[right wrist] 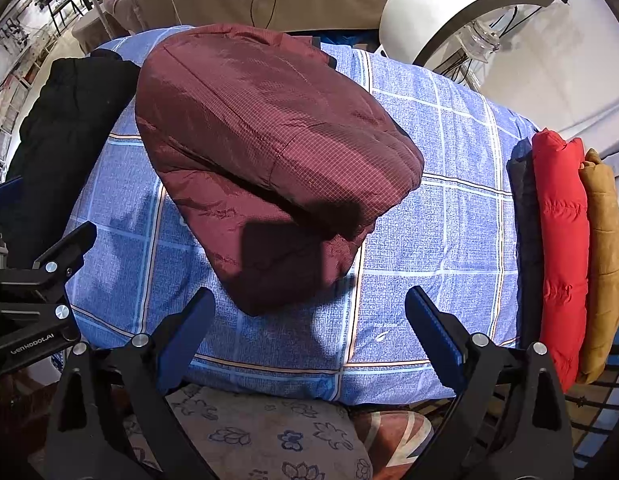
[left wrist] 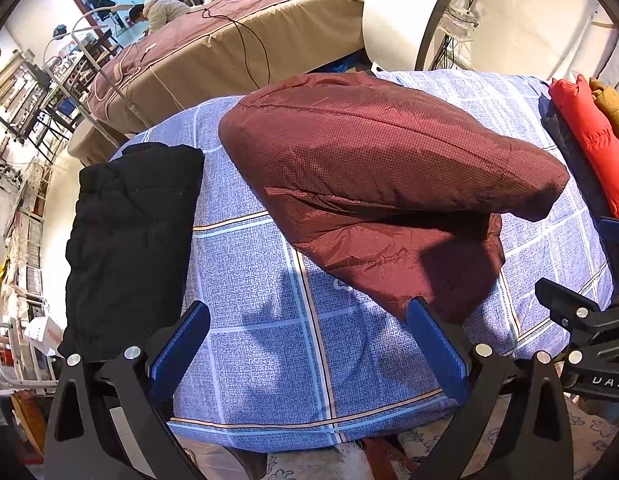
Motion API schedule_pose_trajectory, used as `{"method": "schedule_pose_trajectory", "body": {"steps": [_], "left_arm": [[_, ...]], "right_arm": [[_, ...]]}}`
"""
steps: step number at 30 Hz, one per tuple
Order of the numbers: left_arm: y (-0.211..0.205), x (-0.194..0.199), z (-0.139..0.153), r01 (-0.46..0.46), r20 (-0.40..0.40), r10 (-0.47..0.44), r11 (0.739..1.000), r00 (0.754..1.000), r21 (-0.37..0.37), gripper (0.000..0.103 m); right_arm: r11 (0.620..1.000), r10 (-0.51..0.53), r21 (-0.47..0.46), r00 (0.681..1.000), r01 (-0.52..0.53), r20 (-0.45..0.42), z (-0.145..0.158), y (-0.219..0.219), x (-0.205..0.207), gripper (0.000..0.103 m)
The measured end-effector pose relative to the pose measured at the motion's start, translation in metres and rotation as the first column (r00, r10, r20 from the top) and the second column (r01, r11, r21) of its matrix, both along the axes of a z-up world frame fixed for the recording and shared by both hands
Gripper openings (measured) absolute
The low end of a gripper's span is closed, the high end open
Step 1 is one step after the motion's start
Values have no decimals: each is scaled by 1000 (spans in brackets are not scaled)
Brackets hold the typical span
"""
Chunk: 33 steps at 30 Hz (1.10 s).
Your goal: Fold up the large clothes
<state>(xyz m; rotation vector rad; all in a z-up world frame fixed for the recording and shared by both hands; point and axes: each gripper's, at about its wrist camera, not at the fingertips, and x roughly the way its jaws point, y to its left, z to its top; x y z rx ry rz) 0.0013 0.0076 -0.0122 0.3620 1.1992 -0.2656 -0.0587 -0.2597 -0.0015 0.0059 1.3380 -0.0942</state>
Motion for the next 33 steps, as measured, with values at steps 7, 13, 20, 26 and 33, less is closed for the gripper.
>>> {"method": "schedule_pose_trajectory", "body": {"steps": [7, 13, 20, 26, 33], "left_arm": [[3, 7, -5, -9, -47, 8, 999, 999, -32, 97], [18, 28, -5, -83, -54, 81, 996, 995, -43, 97], [36, 50, 1, -161, -31, 161, 987, 986, 9, 97], [39, 66, 16, -212, -74, 211, 977, 975, 6, 97], [107, 104, 116, -360, 201, 353, 933, 914, -5, 94]], "right_arm": [[999, -13, 50, 1000, 14, -11, -2, -7, 3, 94], [957, -188, 229, 982, 176, 33, 1, -62, 12, 94], [740, -445, 518, 890, 429, -103, -49, -154, 45, 94], [604, -470, 647, 863, 466, -184, -92, -149, 98, 56], [902, -27, 429, 989, -39, 147, -6, 26, 146, 20]]}}
